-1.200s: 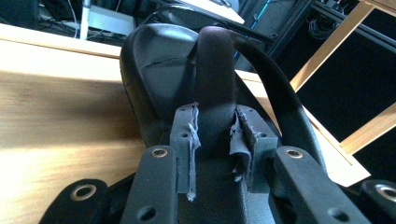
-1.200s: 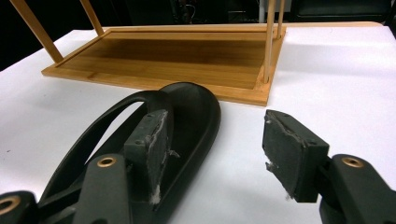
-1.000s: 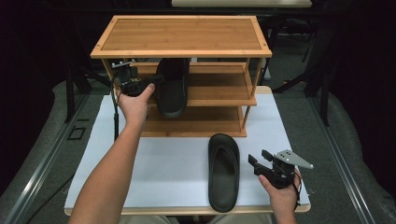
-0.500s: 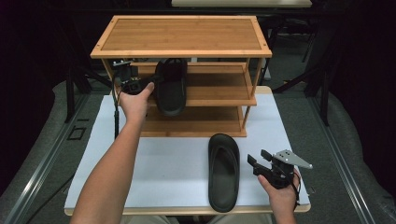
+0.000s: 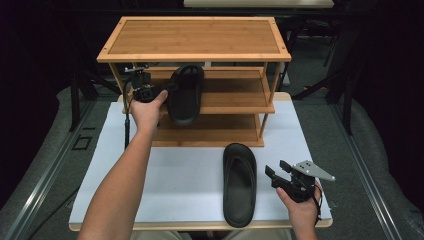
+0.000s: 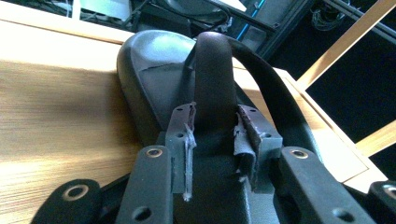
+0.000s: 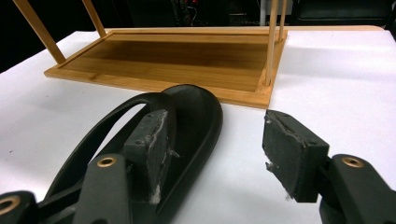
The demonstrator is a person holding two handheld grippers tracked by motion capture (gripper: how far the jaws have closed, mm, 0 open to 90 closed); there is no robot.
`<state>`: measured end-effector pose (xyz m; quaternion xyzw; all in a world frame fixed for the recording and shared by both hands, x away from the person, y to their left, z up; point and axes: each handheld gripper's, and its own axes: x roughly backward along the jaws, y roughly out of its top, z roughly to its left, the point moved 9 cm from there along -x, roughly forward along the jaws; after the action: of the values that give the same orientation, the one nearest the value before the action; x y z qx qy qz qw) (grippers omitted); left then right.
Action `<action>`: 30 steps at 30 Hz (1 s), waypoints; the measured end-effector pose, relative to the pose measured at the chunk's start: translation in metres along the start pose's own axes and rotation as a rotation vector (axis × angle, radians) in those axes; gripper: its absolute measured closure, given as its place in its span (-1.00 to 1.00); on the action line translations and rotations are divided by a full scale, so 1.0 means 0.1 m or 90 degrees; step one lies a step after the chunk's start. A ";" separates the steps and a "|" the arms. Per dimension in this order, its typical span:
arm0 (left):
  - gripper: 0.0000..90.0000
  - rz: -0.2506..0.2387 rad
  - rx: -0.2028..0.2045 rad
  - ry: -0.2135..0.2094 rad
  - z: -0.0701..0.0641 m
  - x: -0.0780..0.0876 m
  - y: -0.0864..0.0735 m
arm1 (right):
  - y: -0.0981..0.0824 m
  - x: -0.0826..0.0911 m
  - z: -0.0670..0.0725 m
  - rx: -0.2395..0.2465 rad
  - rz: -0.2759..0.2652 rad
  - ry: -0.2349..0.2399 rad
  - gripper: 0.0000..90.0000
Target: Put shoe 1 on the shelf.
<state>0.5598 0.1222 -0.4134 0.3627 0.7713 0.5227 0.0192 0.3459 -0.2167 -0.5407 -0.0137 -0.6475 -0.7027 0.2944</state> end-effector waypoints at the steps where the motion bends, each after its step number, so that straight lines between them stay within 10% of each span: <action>1: 0.46 0.001 0.001 -0.003 -0.01 0.00 0.00 | 0.00 0.00 0.00 0.000 0.000 0.001 -0.11; 12: 0.07 0.003 -0.041 0.006 -0.11 0.10 -0.05 | -0.01 -0.01 0.01 0.003 0.008 -0.001 -0.11; 30: 0.06 0.007 -0.073 -0.029 -0.20 0.57 -0.24 | -0.02 -0.04 0.08 0.010 0.011 0.003 -0.12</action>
<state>0.4973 0.1350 -0.4040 0.3769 0.7376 0.5576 0.0545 0.3453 -0.2074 -0.5429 -0.0152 -0.6521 -0.6952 0.3020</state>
